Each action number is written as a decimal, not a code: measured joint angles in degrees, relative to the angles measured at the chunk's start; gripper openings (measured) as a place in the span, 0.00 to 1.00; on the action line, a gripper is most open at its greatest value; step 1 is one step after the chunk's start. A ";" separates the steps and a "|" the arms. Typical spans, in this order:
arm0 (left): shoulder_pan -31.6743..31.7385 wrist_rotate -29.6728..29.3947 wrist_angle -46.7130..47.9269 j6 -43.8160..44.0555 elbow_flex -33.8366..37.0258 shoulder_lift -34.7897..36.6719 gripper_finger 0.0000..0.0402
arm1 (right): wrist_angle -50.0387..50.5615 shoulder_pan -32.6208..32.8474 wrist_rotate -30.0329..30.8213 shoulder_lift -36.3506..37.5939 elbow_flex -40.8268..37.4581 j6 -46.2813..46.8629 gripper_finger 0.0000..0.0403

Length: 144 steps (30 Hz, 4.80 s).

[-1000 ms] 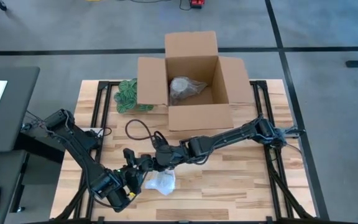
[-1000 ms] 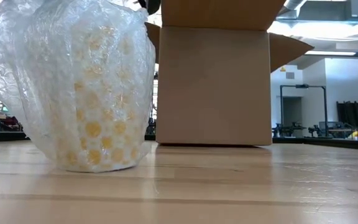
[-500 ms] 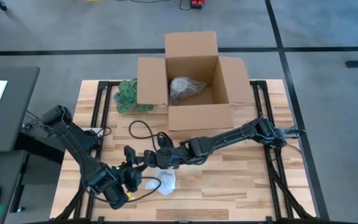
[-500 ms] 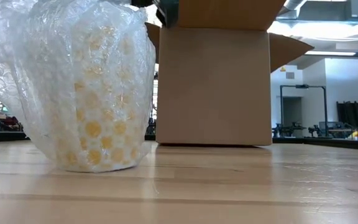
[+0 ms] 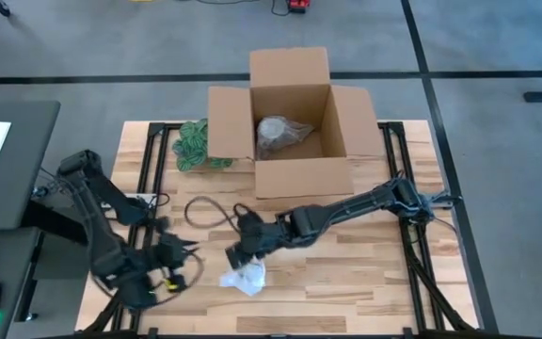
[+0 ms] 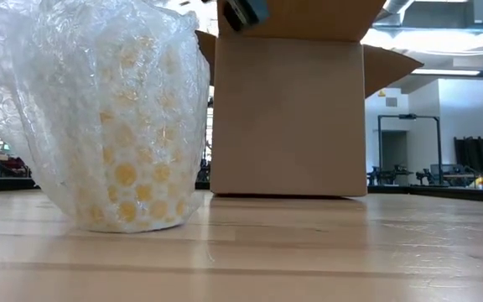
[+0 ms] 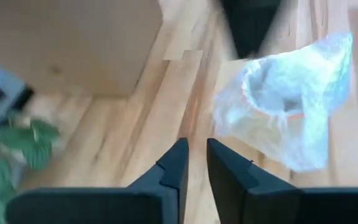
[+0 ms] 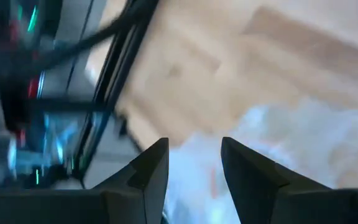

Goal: Wrap mug
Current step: Wrap the yellow mug with bubble wrap

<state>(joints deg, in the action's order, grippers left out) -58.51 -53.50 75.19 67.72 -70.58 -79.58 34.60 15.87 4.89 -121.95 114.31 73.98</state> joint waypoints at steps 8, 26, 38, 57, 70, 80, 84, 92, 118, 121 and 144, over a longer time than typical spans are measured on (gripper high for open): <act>-10.66 -0.08 3.68 21.80 4.85 4.88 0.01 | -7.72 3.00 -18.50 0.17 6.23 -19.78 0.30; -11.69 4.66 -1.06 20.85 7.05 4.60 0.00 | 5.72 4.31 -3.29 -6.56 6.01 -15.47 0.03; -11.64 3.31 -3.06 18.01 7.05 4.58 0.00 | 9.26 2.40 -5.47 -9.26 6.17 -14.47 0.00; -11.06 3.94 -21.00 1.76 7.03 4.49 0.00 | 14.91 0.38 -6.23 -11.66 9.89 -14.01 0.00; -8.06 3.24 -21.18 -0.02 7.03 4.49 0.00 | 19.57 1.34 -10.63 -12.05 18.96 -15.72 0.00; -8.08 4.64 -23.47 -0.16 7.03 4.49 0.00 | 21.79 0.52 -8.39 -19.20 19.09 -16.83 0.00; -8.08 4.92 -23.70 0.04 7.03 4.49 0.00 | 21.94 0.15 -8.45 -21.71 19.29 -16.86 0.00; -8.08 5.06 -23.66 1.91 7.03 4.49 0.00 | 23.67 0.01 -8.64 -22.01 19.96 -17.05 0.00; -8.08 4.99 -23.09 1.73 7.00 4.49 0.00 | 28.30 0.22 -9.31 -19.31 20.56 -18.86 0.00; -8.08 4.99 -22.86 1.73 7.00 4.49 0.00 | 28.19 0.16 -9.30 -21.24 20.86 -20.35 0.00; -8.10 4.95 -22.02 2.12 7.00 4.49 0.00 | 32.07 -0.76 -10.82 -13.99 20.42 -18.59 0.00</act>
<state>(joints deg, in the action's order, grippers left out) -66.61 -48.56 53.17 69.84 -63.57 -75.09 66.67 15.11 -5.93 -135.94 134.74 55.39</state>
